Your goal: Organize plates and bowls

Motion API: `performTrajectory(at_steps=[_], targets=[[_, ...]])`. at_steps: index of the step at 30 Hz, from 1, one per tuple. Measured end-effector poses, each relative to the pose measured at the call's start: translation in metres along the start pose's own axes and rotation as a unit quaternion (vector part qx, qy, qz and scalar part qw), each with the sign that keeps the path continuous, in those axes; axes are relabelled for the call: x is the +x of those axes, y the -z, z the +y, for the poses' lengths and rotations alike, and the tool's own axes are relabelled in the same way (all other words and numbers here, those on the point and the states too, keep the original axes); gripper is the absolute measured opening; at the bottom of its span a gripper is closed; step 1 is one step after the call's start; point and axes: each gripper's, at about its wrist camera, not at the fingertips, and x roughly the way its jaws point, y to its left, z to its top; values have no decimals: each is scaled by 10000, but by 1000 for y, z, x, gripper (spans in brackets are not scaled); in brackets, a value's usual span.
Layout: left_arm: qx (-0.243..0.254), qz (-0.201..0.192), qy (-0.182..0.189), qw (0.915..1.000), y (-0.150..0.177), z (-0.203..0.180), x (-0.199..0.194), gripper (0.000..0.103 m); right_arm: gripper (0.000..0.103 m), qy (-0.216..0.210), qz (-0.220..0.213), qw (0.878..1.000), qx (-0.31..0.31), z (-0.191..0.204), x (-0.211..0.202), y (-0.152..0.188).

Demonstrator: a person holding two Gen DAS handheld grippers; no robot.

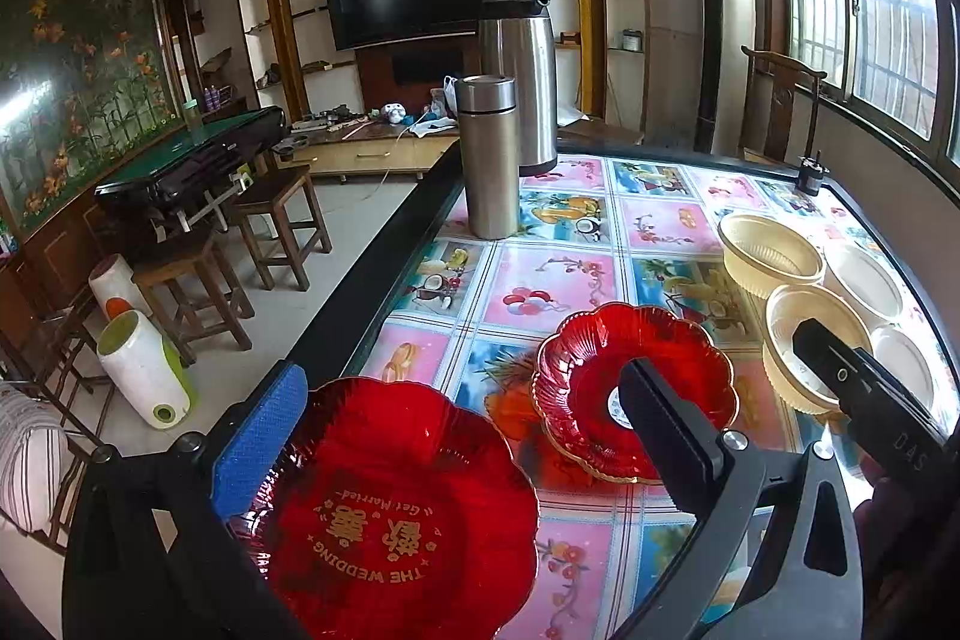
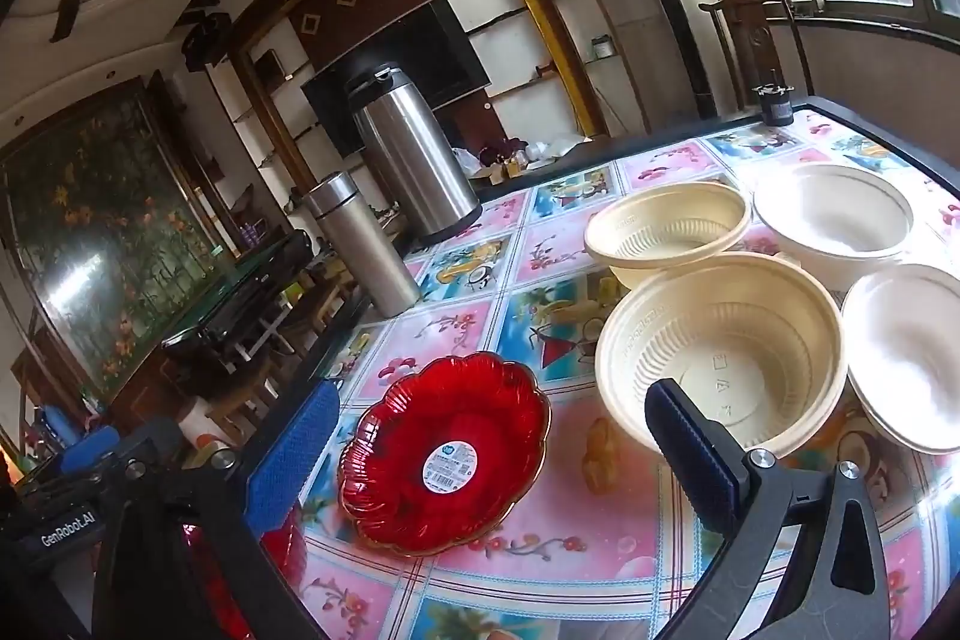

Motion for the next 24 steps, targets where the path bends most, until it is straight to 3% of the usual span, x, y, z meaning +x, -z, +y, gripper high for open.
performTrajectory(at_steps=[24], targets=[[12, 139, 58, 9999, 5, 1, 10, 103, 103, -57, 132, 9999, 17, -7, 7, 2]])
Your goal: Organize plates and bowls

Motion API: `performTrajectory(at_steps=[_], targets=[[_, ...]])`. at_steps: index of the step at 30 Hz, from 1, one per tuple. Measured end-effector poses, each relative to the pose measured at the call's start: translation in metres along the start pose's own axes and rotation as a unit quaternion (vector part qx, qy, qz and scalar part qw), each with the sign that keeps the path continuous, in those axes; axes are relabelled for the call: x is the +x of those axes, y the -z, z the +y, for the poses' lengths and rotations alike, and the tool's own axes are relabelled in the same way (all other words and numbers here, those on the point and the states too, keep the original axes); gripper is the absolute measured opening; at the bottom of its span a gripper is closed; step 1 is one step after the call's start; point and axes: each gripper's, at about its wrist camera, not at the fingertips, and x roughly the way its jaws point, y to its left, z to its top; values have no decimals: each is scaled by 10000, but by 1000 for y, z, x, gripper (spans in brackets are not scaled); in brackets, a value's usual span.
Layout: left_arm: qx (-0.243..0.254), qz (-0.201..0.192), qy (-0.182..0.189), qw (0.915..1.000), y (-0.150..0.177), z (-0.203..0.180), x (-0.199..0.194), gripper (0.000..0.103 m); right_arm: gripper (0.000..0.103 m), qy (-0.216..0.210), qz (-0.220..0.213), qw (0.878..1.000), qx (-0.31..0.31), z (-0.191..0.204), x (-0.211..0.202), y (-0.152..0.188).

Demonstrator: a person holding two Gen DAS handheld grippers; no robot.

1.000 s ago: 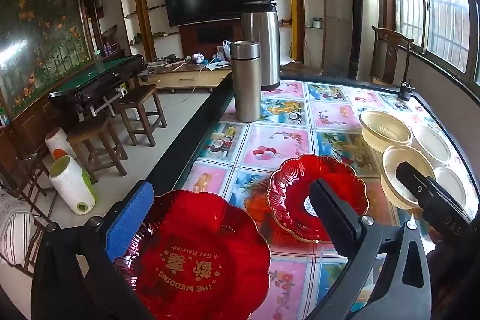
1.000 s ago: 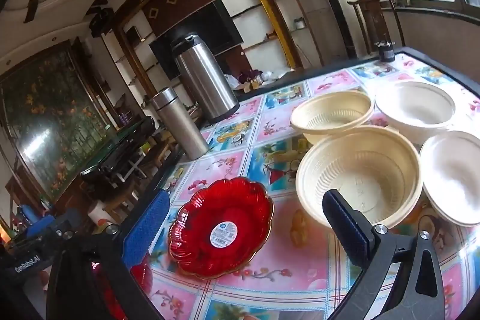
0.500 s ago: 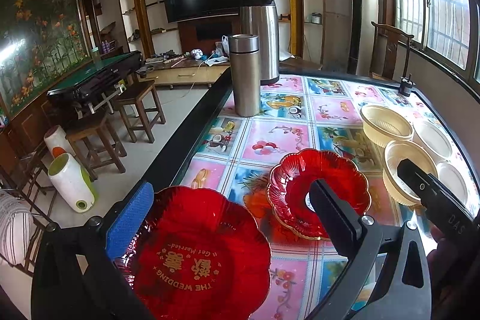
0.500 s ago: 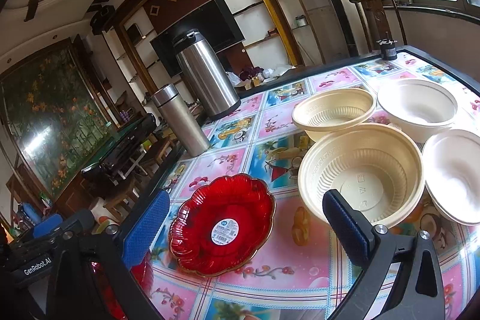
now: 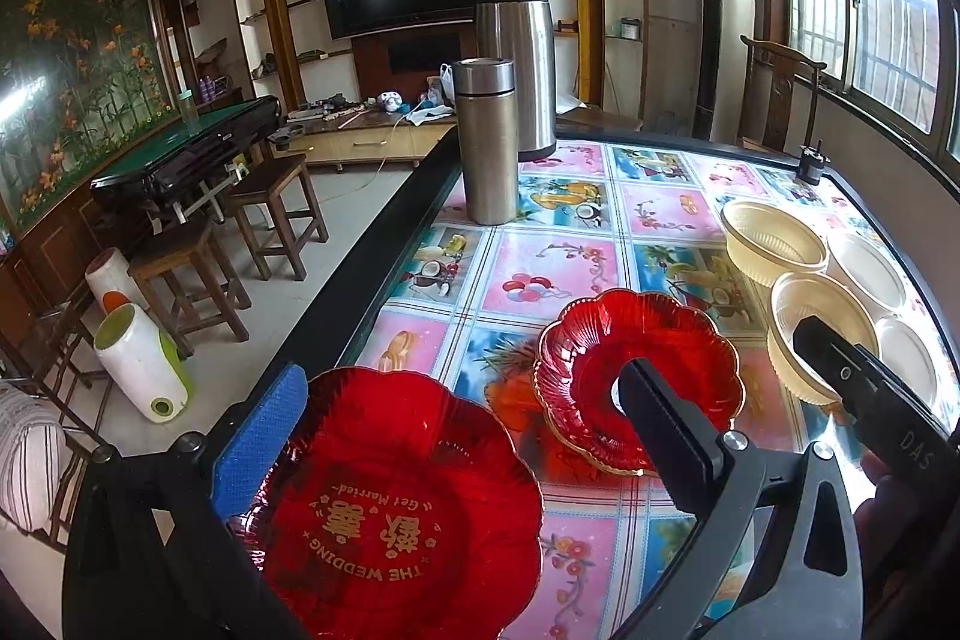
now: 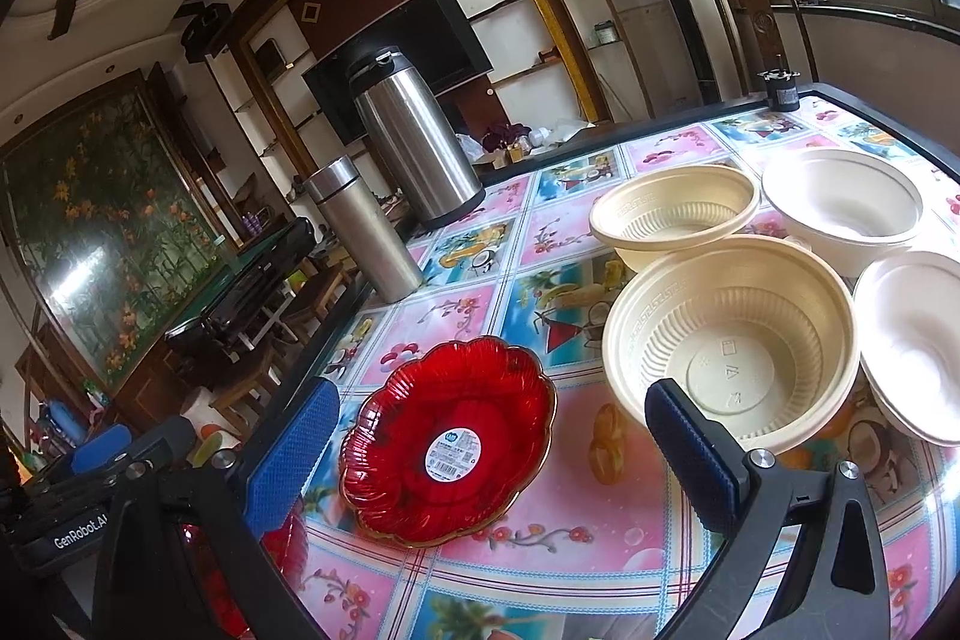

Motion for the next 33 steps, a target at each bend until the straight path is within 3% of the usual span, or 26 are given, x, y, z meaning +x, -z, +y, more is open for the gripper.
performTrajectory(at_steps=[19, 22, 23, 25, 27, 31, 33], targets=[[23, 158, 64, 9999, 3, 0, 6, 103, 103, -10, 6, 10000, -56, 1, 4, 2], [38, 263, 203, 9994, -1, -1, 9, 103, 103, -17, 104, 9999, -5, 0, 5, 2], [30, 401, 401, 9984, -4, 0, 12, 103, 103, -38, 130, 9999, 7, 0, 5, 2], [-3, 668, 850, 9941, -15, 2, 19, 103, 103, -152, 287, 9994, 150, -3, 10, 3], [-16, 1083, 1448, 9835, -32, 3, 34, 103, 103, -284, 445, 9981, 326, -7, 14, 4], [-181, 1871, 2137, 9586, -56, 7, 71, 103, 101, -657, 711, 9927, 724, -15, 23, 6], [-301, 2162, 2227, 9501, -59, 8, 90, 103, 95, -716, 805, 9902, 890, -17, 23, 6]])
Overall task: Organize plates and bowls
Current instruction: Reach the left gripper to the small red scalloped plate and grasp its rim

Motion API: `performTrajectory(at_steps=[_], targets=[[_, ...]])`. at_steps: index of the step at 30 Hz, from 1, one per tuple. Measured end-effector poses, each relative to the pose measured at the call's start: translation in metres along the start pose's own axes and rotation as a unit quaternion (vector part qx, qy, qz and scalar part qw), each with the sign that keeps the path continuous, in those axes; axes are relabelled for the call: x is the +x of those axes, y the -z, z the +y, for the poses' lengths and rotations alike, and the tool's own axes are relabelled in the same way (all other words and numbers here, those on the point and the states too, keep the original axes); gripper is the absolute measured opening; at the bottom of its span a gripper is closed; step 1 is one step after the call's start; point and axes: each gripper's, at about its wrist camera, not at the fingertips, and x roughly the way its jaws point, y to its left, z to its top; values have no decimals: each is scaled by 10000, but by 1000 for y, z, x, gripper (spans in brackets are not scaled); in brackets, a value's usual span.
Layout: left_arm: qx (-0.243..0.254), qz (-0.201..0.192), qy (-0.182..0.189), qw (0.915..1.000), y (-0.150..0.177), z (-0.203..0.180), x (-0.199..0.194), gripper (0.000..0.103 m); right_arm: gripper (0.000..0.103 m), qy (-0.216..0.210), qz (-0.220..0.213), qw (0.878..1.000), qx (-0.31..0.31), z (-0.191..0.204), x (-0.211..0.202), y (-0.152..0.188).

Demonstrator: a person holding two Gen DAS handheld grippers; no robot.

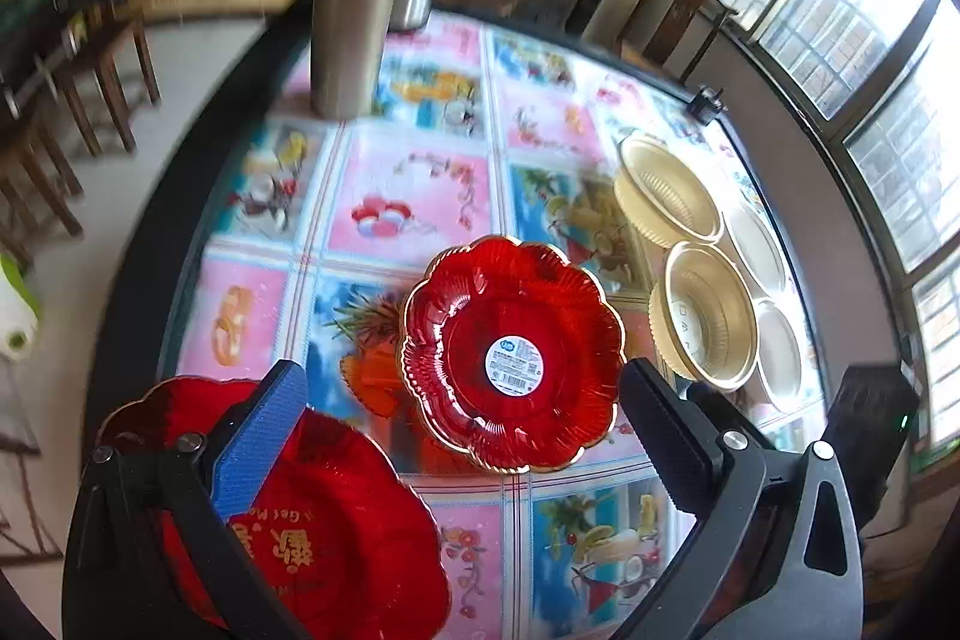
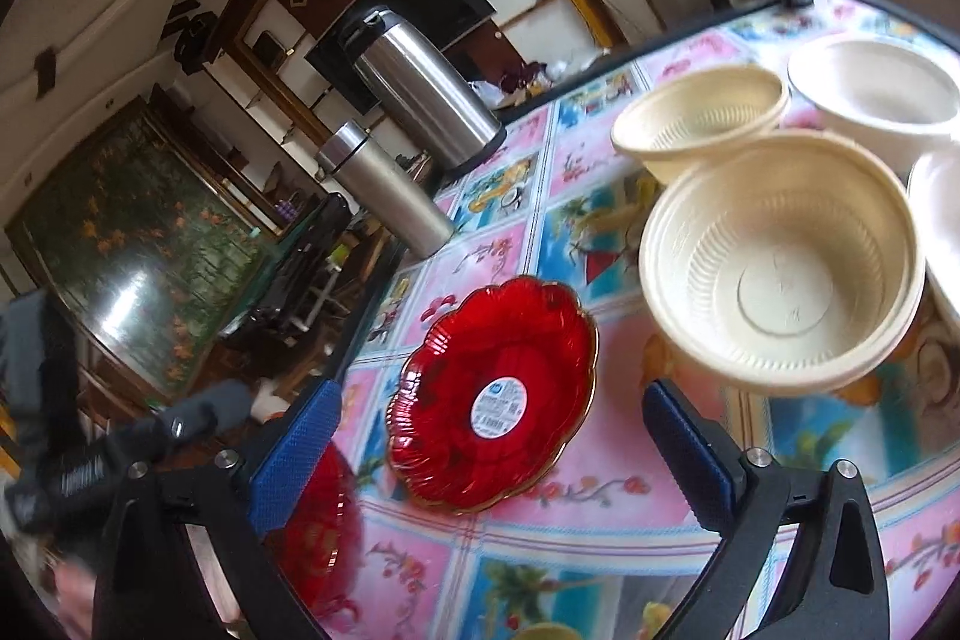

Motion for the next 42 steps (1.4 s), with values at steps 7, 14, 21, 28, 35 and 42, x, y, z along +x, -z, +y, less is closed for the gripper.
performTrajectory(at_steps=[7, 14, 21, 28, 35, 42], targets=[[-982, 625, 1103, 9871, -22, 29, 50, 103, 85, -227, 438, 9965, 671, -17, 10, -2], [-883, 805, 1192, 9857, -21, 21, 73, 103, 75, -373, 844, 9891, 1147, -36, 30, 0], [-712, 1034, 946, 9876, -9, 20, 87, 91, 73, -423, 938, 9838, 1465, -48, 40, -1], [-457, 1039, 318, 9930, 0, 17, 91, 43, 59, -381, 1016, 9819, 1555, -51, 46, 1], [-370, 1081, -195, 9933, 4, 19, 94, 11, 46, -315, 1050, 9805, 1631, -55, 51, 3], [-245, 1041, -453, 9932, 4, 12, 96, 9, 19, 11, 1051, 9815, 1598, -60, 55, 5]])
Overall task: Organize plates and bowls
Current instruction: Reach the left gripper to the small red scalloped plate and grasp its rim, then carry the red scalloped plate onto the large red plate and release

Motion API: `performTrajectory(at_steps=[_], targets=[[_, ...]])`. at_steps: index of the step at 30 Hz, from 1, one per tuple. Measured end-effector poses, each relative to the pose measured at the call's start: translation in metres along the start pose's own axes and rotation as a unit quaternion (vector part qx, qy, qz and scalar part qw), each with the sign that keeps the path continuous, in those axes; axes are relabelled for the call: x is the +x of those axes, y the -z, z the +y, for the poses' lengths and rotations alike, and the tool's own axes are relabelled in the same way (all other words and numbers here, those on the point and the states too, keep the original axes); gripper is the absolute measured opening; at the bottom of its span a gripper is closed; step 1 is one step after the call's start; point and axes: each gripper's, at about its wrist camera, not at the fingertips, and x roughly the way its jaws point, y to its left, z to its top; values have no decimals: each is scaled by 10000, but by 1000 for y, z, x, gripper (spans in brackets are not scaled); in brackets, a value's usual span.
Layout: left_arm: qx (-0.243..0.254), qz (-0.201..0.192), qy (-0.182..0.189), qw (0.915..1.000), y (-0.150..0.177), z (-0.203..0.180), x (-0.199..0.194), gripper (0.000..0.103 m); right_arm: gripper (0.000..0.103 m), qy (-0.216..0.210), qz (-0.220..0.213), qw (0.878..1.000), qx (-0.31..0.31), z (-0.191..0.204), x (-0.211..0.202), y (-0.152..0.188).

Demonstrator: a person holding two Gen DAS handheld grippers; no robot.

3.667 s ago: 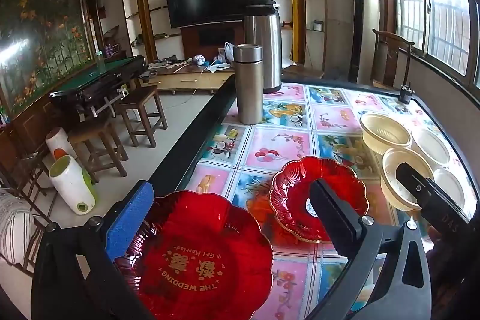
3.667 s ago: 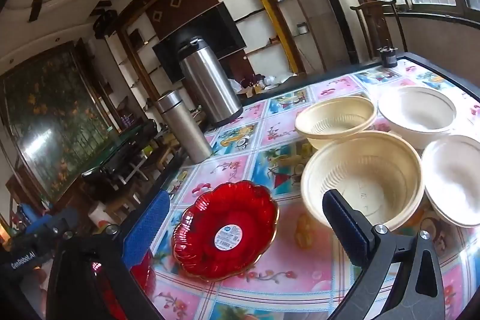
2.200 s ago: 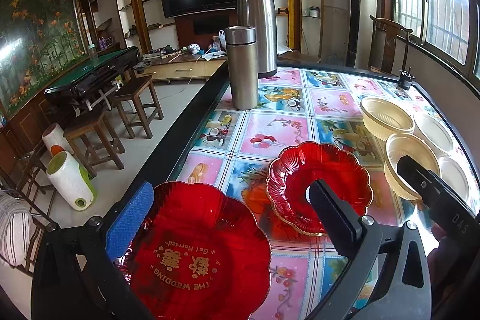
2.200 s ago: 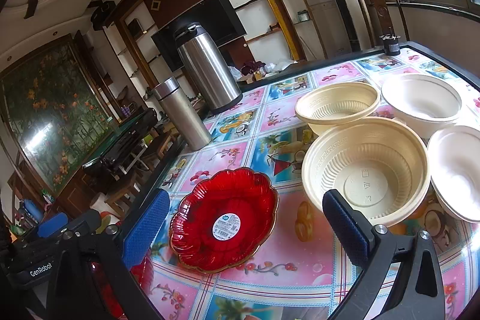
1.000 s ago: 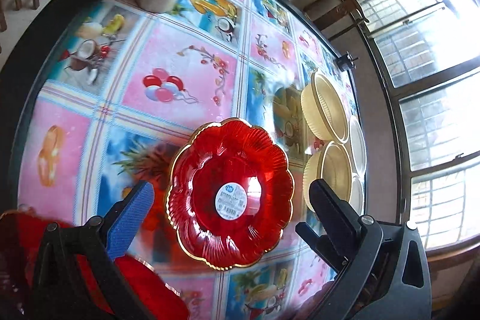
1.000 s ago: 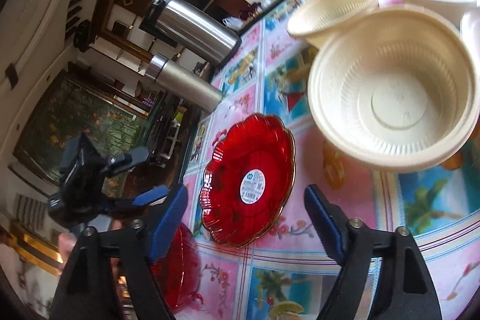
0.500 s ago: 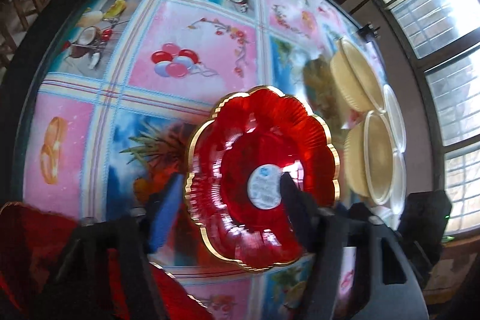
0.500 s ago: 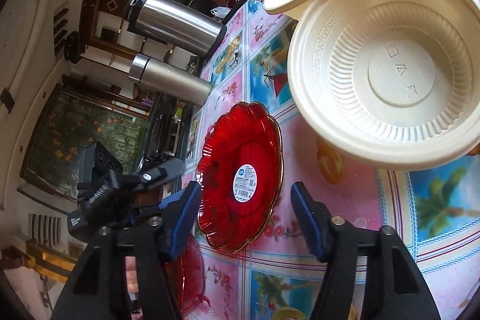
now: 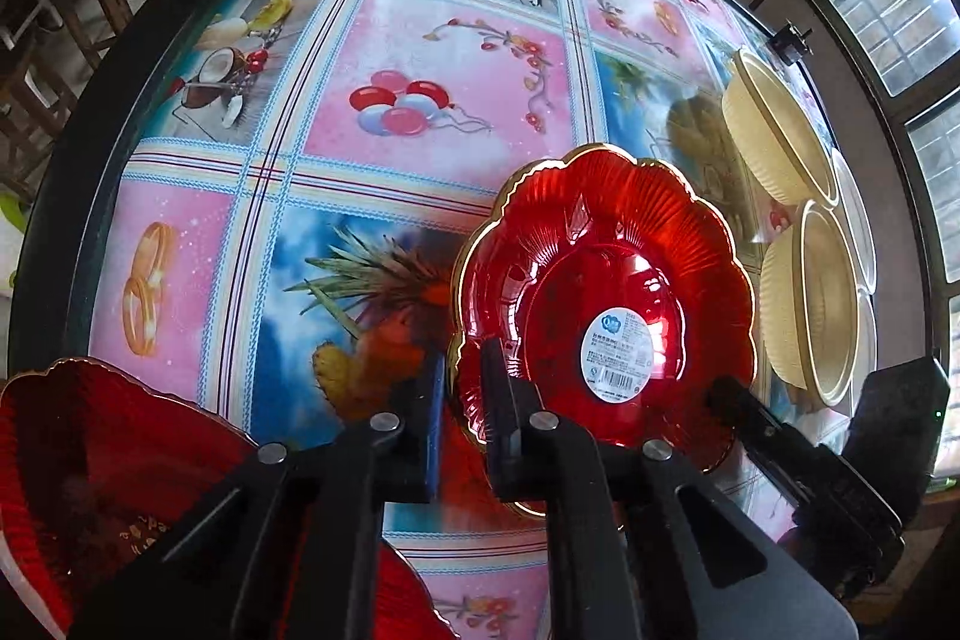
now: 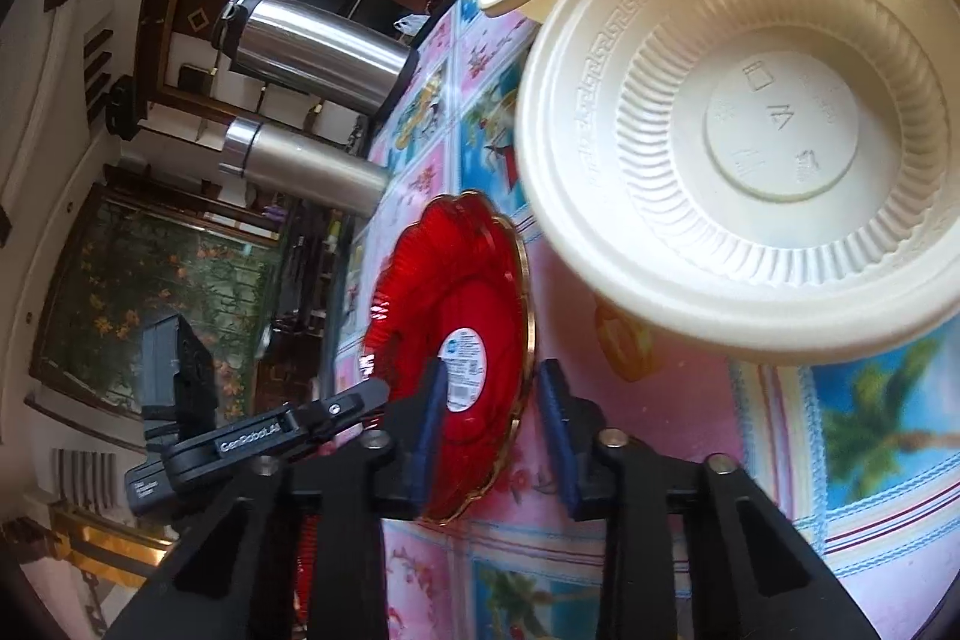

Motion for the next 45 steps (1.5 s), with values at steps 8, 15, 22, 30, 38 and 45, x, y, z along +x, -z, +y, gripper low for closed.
performTrajectory(at_steps=[8, 15, 22, 30, 38, 45], targets=[[16, -68, -29, 10000, 4, -7, -2, 9, 10, 136, 63, 9999, 30, -4, 0, 4], [50, -496, 13, 9988, 12, -8, -40, 8, 9, 160, -155, 9993, -292, 6, -8, 5], [187, -1108, -22, 9937, 48, 0, -100, 8, 8, -179, -560, 9940, -924, 32, -27, 16], [-46, -1512, -256, 9882, 105, 51, -141, 8, 9, -449, -629, 9823, -1708, 87, -38, 59], [-284, -1548, -815, 9842, 140, 97, -136, 11, 9, -411, -74, 9729, -2276, 127, -7, 120], [-538, -1324, -1035, 9843, 140, 122, -113, 12, 8, -13, 197, 9587, -2836, 152, 26, 155]])
